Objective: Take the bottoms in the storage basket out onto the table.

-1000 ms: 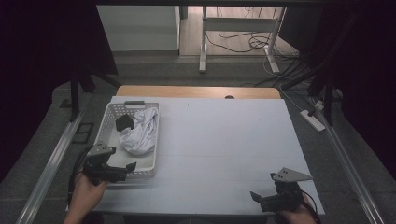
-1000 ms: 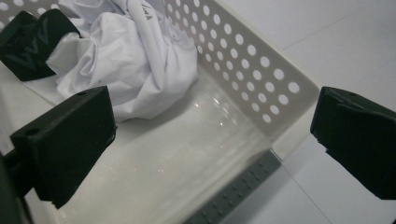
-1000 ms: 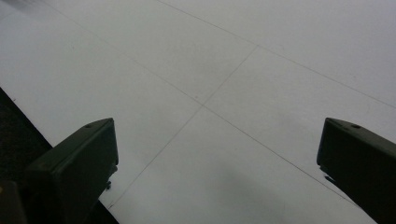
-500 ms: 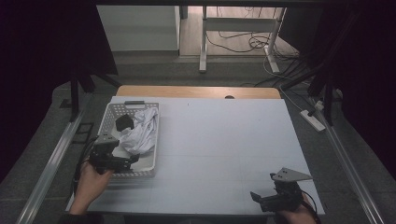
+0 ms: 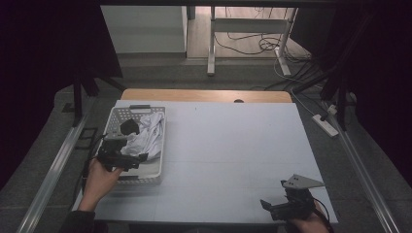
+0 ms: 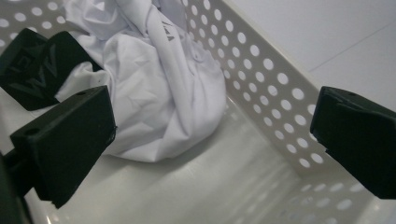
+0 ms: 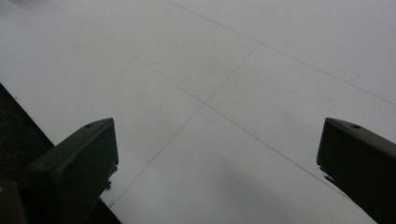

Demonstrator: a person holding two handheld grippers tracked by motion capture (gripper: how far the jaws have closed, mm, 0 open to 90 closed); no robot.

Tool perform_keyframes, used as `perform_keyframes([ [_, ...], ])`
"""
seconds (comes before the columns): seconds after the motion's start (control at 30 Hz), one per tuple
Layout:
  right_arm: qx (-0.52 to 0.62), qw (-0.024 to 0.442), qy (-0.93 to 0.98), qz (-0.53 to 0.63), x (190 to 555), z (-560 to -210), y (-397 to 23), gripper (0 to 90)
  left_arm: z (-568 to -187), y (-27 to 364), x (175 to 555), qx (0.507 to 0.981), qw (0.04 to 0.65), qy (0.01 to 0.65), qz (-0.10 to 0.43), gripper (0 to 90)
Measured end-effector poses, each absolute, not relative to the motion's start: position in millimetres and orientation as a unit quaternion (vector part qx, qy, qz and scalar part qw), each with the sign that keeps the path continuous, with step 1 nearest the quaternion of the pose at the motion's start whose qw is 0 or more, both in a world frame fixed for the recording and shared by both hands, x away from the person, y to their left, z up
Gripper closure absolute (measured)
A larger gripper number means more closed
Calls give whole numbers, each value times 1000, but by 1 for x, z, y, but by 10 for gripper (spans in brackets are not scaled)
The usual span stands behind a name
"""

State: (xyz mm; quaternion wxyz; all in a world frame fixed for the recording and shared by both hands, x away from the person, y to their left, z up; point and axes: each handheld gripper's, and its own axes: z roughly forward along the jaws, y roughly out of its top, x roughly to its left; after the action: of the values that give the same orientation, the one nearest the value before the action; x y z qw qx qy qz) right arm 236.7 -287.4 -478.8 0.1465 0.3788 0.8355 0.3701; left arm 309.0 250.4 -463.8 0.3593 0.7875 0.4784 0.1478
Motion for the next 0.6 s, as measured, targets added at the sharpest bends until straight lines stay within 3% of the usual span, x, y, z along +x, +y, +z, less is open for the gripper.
perform_keyframes([
  [0.6,379,143,836,370,237,-479,-288,0,-467,253,353,796,336,483,144,0],
])
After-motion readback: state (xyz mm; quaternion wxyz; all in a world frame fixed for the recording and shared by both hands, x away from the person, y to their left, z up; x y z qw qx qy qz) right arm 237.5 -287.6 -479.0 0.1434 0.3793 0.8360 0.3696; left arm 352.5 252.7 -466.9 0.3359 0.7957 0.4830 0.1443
